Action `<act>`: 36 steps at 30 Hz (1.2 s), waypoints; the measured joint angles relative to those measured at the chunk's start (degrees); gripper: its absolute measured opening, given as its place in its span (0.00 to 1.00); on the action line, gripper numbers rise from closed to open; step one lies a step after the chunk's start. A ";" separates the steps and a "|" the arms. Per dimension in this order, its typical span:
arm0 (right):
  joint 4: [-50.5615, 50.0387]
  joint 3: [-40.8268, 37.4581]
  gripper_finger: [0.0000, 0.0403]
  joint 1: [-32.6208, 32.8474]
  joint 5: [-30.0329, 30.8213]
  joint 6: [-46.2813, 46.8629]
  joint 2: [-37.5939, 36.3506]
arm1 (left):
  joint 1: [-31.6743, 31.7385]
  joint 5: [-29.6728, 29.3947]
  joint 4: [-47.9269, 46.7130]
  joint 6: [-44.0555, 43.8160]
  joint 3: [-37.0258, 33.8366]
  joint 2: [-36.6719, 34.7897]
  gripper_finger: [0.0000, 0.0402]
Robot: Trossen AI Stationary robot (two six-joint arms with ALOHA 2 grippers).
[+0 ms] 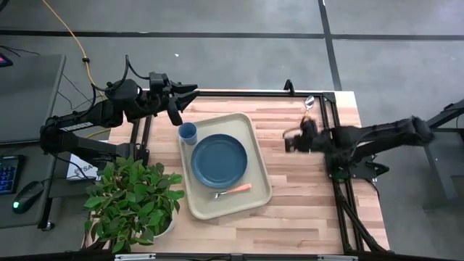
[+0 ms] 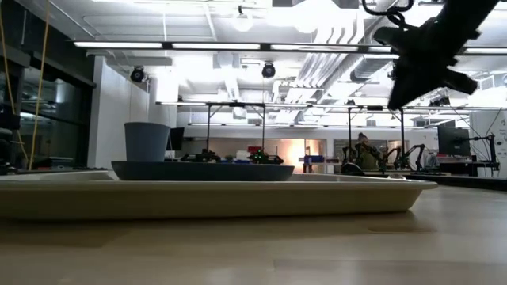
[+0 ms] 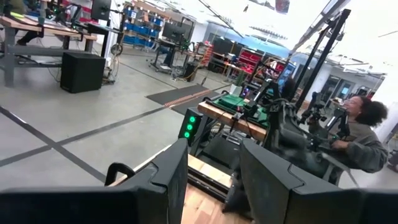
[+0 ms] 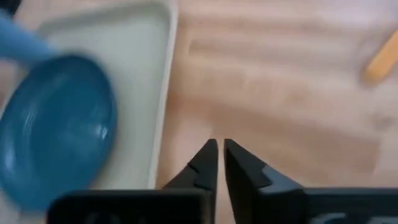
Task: Pick and place plate/cup/fork/spoon on tray
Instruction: Put the yellow spoon on the white serving tray to the left of the orange fork
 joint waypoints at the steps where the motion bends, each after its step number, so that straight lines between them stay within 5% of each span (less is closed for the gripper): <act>1: -0.21 0.25 0.08 -2.80 0.43 -2.96 -0.76 | -0.02 0.00 0.00 -0.02 0.00 0.00 0.32; 6: -2.28 3.01 0.28 -17.58 2.61 -15.50 -1.12 | -0.01 0.00 0.00 -2.87 0.00 0.00 0.32; 15: -1.53 1.50 0.62 -39.23 4.21 -13.75 6.92 | -0.01 0.61 0.00 -3.67 0.00 0.00 0.32; 19: 5.71 1.49 0.64 -44.35 3.70 -16.08 13.23 | -0.02 0.61 0.00 -3.56 0.00 0.00 0.32; 29: 11.28 1.49 0.64 -54.33 -9.63 -20.50 29.39 | -0.02 0.74 0.00 -3.54 0.00 0.00 0.32; 36: 15.46 1.49 0.64 -55.95 -10.13 -22.07 35.06 | -0.02 0.74 0.00 -3.56 0.00 0.00 0.32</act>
